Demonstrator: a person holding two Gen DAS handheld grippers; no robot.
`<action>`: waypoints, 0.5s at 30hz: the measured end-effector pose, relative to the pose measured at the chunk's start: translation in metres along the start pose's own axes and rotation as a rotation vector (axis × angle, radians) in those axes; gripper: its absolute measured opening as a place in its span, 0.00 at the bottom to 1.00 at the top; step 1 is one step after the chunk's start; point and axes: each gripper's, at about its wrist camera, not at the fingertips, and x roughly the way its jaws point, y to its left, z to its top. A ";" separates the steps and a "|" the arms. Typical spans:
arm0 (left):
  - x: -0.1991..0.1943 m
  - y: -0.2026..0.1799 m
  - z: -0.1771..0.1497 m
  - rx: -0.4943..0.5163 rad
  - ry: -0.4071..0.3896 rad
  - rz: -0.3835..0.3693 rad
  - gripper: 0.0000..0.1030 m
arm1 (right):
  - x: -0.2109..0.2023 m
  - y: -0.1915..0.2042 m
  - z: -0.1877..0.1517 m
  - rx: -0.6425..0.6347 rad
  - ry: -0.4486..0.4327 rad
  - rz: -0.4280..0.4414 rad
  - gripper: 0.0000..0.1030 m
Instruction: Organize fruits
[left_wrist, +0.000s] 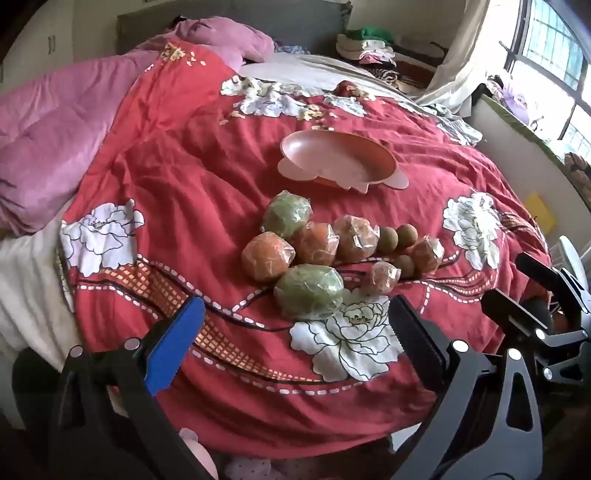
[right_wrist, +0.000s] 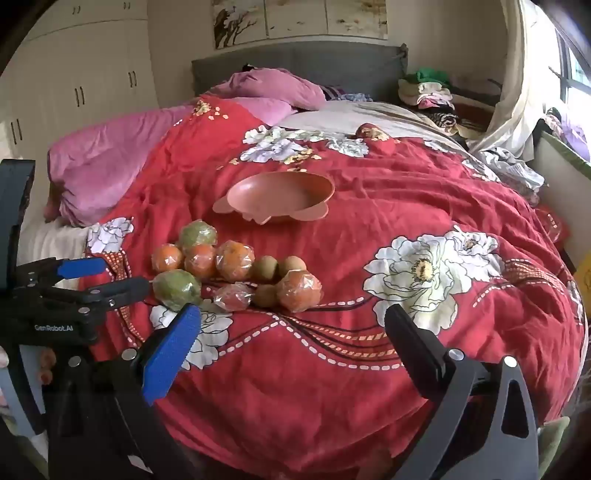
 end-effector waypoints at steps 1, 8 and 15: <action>0.000 0.000 0.000 0.000 -0.001 0.000 0.91 | 0.000 0.000 0.000 0.001 0.000 -0.003 0.96; -0.004 0.005 0.007 -0.006 -0.004 -0.008 0.91 | -0.003 0.002 0.000 0.002 0.008 0.008 0.96; -0.006 0.005 0.007 -0.009 -0.009 -0.011 0.91 | -0.001 0.001 -0.001 0.007 0.015 0.008 0.96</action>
